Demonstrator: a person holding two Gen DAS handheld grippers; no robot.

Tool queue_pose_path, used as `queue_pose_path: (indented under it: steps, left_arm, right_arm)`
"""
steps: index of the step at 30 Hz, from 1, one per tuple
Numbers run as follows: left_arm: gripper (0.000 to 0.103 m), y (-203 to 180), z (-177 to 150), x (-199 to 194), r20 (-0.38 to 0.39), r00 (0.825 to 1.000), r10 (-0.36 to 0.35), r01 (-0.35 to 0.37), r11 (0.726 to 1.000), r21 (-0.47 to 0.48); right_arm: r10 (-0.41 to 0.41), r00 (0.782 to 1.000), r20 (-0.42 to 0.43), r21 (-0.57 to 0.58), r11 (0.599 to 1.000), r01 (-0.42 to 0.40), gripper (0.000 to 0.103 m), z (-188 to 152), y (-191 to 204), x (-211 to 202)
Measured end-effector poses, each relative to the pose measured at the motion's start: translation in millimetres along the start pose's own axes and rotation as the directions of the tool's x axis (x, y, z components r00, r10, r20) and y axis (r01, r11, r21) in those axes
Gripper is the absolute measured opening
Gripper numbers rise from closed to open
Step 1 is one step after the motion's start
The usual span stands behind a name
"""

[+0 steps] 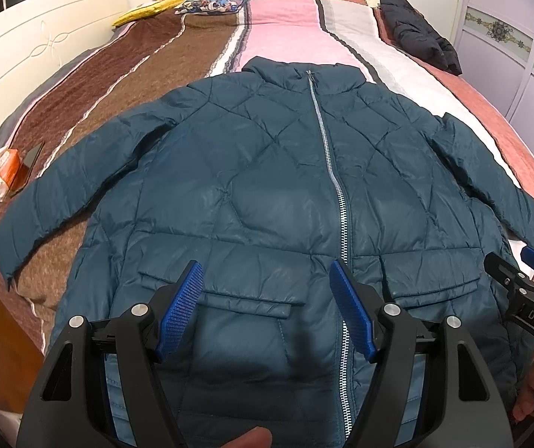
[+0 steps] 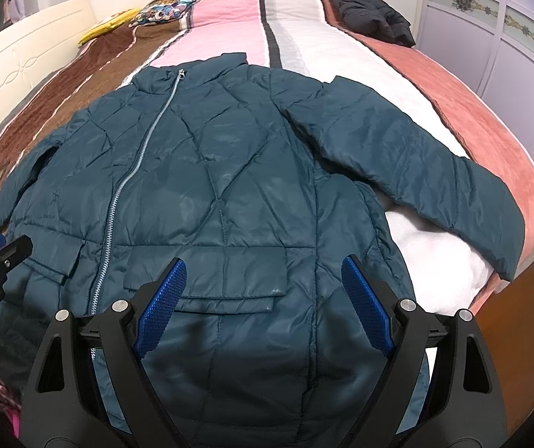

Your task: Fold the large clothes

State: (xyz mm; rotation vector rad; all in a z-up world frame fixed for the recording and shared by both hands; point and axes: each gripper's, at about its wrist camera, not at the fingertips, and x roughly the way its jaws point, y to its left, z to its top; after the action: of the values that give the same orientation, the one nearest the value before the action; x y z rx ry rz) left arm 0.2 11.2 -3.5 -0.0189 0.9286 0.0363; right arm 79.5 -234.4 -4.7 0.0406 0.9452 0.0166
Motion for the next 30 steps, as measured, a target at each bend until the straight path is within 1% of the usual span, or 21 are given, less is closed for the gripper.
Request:
queue_pose_path:
  steps: [13,30]
  left_arm:
    - [0.07,1.0,-2.4,2.4,-0.011,1.0,0.002,-0.002,1.0,-0.002]
    - [0.07,-4.4,-1.1,6.9,-0.044,0.999,-0.012,0.013,1.0,0.007]
  right_arm:
    - [-0.001,1.0,0.007,0.017,1.0,0.001,0.085,1.5,-4.2,-2.3]
    - [-0.015,0.999,0.043,0.093,0.996,0.01,0.085,4.3,-25.0,-8.6]
